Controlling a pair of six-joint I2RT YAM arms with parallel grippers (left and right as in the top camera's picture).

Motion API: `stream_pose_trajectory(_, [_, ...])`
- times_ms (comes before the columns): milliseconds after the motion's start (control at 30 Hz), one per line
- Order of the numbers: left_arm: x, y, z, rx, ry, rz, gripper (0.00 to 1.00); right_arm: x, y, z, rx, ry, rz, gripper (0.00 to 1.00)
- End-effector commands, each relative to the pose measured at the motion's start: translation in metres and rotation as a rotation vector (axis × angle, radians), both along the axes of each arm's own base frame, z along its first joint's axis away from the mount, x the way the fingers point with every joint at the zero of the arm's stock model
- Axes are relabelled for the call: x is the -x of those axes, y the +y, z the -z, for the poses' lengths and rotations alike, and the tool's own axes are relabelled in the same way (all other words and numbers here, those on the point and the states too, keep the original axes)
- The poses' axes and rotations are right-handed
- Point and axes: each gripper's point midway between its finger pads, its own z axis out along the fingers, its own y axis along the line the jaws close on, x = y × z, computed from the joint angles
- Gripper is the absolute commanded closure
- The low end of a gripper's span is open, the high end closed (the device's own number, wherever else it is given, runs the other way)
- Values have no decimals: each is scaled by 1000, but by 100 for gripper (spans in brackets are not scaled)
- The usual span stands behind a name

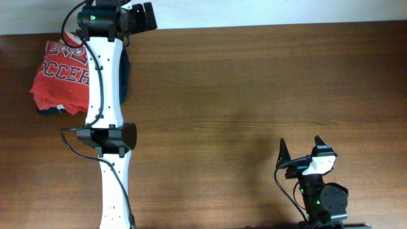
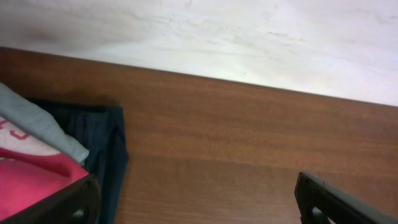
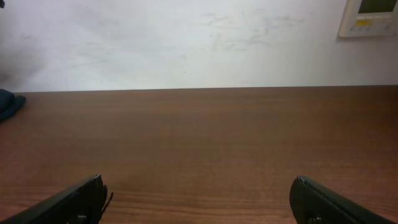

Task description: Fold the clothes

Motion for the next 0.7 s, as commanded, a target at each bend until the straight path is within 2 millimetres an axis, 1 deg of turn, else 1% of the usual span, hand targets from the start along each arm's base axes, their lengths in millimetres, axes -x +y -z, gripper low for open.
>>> stream_pose_trajectory(0, [18, 3, -20, -12, 8, -3, 1, 0, -2, 2, -7, 3, 16, 1])
stream_pose_trajectory(67, [42, 5, -40, -14, 24, -3, 1, 0, -2, 2, -7, 3, 15, 1])
stream_pose_trajectory(100, [59, 7, -57, -14, 26, -3, 1, 0, -2, 2, -7, 3, 15, 1])
stream_pose_trajectory(133, [68, 8, -66, -14, 24, -3, 1, 0, -2, 2, -7, 3, 15, 1])
stream_pose_trajectory(233, [108, 12, -114, -9, -27, -3, 1, 0, -2, 2, -7, 3, 15, 1])
stream_pose_trajectory(367, [155, 17, -180, 4, -162, -4, 1, 0, -2, 2, -7, 3, 16, 1])
stream_pose_trajectory(400, [174, 18, -200, 8, -202, -4, 1, 0, -2, 2, -7, 3, 15, 1])
stream_pose_trajectory(433, [188, 20, -211, 10, -220, -4, 1, 0, -2, 2, -7, 3, 15, 1])
stream_pose_trajectory(467, [201, 21, -219, 11, -229, -4, 1, 0, -2, 2, -7, 3, 15, 1])
stream_pose_trajectory(533, [224, 23, -224, 10, -216, -4, 1, 0, -2, 2, -7, 3, 16, 1])
stream_pose_trajectory(600, [246, 25, -219, 6, -175, -4, 1, 0, -2, 2, -7, 3, 15, 1])
stream_pose_trajectory(667, [268, 27, -206, 0, -116, -4, 1, 0, -2, 2, -7, 3, 15, 1])
